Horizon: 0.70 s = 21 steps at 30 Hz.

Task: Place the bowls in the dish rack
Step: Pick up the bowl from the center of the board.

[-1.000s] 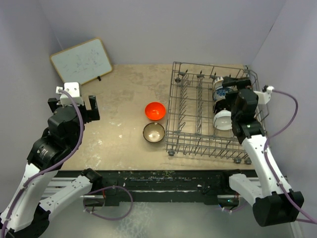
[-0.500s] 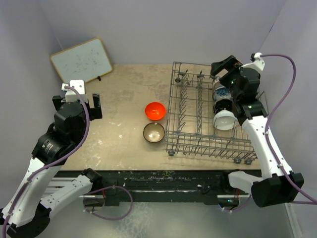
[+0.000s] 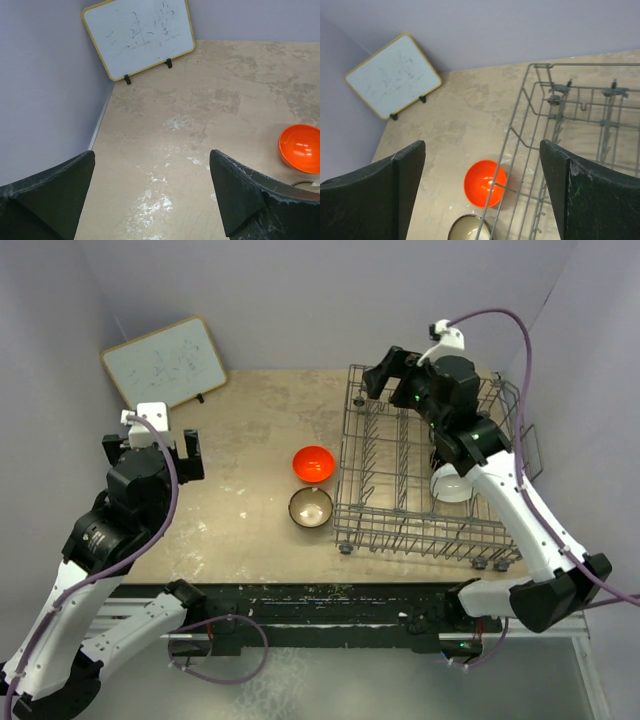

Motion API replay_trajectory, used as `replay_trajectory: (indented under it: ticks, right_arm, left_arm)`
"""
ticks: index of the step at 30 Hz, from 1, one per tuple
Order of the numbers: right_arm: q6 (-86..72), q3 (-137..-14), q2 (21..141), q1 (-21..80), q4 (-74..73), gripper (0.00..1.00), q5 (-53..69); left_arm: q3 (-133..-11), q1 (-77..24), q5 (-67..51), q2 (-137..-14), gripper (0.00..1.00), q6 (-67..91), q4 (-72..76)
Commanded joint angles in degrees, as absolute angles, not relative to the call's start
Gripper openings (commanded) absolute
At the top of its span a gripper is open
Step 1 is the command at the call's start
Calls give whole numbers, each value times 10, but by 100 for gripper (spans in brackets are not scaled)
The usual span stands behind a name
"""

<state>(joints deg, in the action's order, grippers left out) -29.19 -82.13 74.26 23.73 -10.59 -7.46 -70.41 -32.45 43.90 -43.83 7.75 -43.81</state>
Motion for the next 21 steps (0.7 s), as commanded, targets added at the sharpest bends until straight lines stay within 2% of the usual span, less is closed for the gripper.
replay_trajectory:
  ticks: [1, 7, 17, 21]
  right_arm:
    - [-250, -879, 772, 287, -120, 96, -91]
    - [-245, -953, 843, 337, -157, 96, -116]
    - [-312, -1027, 932, 330, -376, 100, -323]
    - [-310, -1001, 928, 275, -390, 100, -286]
  left_arm:
    - [-715, -328, 487, -411, 99, 73, -429]
    - [-724, -328, 536, -369, 99, 57, -428]
    - [-720, -327, 527, -358, 99, 58, -446]
    - [-717, -327, 523, -359, 99, 59, -443]
